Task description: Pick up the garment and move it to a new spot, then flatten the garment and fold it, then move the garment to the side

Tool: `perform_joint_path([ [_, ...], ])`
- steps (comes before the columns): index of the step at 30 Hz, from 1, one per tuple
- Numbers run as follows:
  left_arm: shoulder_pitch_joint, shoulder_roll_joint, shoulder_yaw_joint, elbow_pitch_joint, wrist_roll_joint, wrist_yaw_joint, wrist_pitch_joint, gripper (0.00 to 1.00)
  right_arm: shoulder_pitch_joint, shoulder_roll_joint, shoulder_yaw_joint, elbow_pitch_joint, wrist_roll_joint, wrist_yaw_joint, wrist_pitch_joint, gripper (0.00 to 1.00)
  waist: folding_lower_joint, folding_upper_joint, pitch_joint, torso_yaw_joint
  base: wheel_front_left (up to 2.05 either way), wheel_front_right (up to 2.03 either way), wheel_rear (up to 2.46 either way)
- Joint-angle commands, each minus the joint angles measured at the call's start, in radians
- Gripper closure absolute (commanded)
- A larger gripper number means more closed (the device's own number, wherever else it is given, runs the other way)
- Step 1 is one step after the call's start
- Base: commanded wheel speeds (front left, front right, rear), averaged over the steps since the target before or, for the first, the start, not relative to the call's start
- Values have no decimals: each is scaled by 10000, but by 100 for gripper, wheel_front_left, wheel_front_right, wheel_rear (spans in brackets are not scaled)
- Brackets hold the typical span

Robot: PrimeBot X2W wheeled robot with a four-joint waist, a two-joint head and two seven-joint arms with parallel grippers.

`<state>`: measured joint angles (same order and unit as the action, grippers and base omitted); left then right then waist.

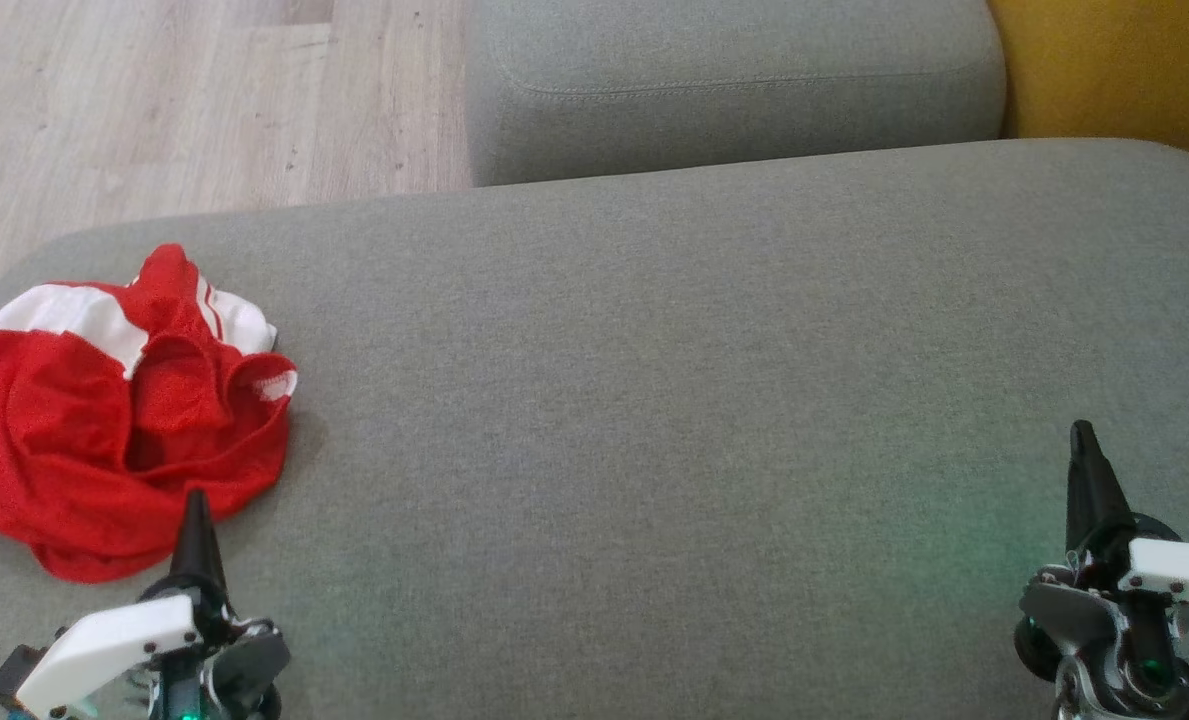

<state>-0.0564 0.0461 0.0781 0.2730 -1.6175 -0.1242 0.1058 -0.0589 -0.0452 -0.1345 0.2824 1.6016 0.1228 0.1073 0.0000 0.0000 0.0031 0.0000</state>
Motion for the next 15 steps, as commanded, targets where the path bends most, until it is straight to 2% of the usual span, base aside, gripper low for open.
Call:
perform_joint_path([
  [1,-515,41,355,-281,87,-65,73,100,-490,-50,211,-376,74,79,56,100,0,0,0,0,0,0,0],
  [15,-515,41,355,-281,87,-65,73,100,-490,-50,211,-376,74,79,56,100,0,0,0,0,0,0,0],
])
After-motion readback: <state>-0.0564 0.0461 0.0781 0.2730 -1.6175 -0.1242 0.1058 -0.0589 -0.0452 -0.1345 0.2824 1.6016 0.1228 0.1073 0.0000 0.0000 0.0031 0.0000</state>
